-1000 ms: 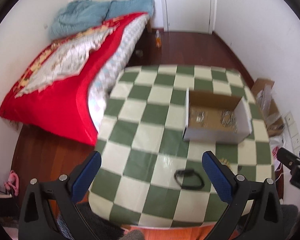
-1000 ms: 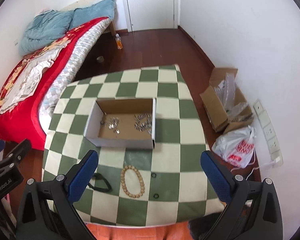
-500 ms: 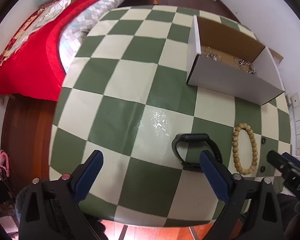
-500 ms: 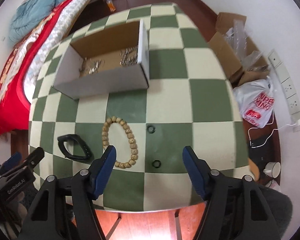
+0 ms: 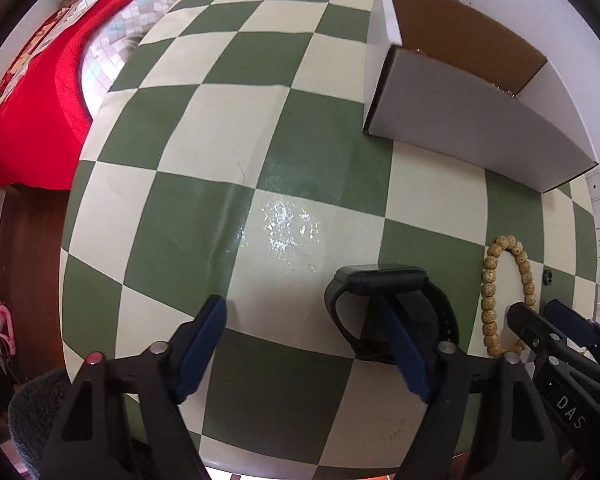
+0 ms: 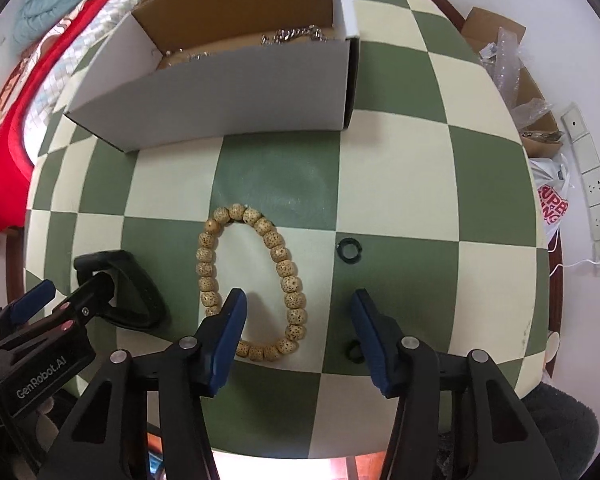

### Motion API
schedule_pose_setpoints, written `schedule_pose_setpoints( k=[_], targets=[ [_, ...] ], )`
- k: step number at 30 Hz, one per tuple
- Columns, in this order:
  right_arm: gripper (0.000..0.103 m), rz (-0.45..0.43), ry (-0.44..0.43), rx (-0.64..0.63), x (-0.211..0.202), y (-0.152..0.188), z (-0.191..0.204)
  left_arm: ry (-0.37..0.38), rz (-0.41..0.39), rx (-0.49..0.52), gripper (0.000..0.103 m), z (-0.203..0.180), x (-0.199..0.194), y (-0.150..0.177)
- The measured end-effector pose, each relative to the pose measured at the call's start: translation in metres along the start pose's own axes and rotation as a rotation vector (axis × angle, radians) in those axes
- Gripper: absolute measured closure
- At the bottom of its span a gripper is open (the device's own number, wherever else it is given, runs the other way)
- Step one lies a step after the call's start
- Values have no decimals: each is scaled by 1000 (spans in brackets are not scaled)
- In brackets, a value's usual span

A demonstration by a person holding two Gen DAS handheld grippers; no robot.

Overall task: Organize jewelry
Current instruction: 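Grasp the black watch band with the left tool while the right tool grasps the wooden bead bracelet, then carry the watch band and bead bracelet into the white box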

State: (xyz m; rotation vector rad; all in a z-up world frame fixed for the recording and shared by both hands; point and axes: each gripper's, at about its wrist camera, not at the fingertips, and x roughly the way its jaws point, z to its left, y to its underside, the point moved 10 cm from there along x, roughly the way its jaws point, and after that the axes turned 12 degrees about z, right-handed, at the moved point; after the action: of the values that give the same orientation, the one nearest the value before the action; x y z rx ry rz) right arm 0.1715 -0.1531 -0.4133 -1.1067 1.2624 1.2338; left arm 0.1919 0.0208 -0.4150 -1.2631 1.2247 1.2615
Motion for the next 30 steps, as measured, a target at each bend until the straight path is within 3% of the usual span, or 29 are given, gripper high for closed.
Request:
schedule_pose_setpoints(
  k=[4, 7, 9, 12, 14, 16, 25, 30],
  targets=[
    [47, -7, 40, -18, 4, -1, 4, 12, -14, 6, 42, -2, 0, 2],
    [48, -17, 67, -26, 6, -1, 7, 13, -26, 11, 59, 1, 0, -2],
    [51, -29, 76, -27, 6, 0, 11, 15, -33, 11, 78, 1, -2, -2],
    [67, -49, 81, -31, 4, 0, 16, 21, -36, 4, 94, 3, -2, -1],
    [86, -54, 87, -36, 2, -1, 17, 27, -35, 0, 100, 2, -2, -5],
    [93, -60, 90, -39, 1, -1, 19, 35, -38, -6, 101, 6, 0, -6],
    [93, -95, 42, -22, -14, 3, 15, 39, -90, 22, 101, 2, -29, -4],
    [93, -153, 0, -18, -45, 4, 13, 38, -153, 54, 101, -3, -64, -8]
  ],
)
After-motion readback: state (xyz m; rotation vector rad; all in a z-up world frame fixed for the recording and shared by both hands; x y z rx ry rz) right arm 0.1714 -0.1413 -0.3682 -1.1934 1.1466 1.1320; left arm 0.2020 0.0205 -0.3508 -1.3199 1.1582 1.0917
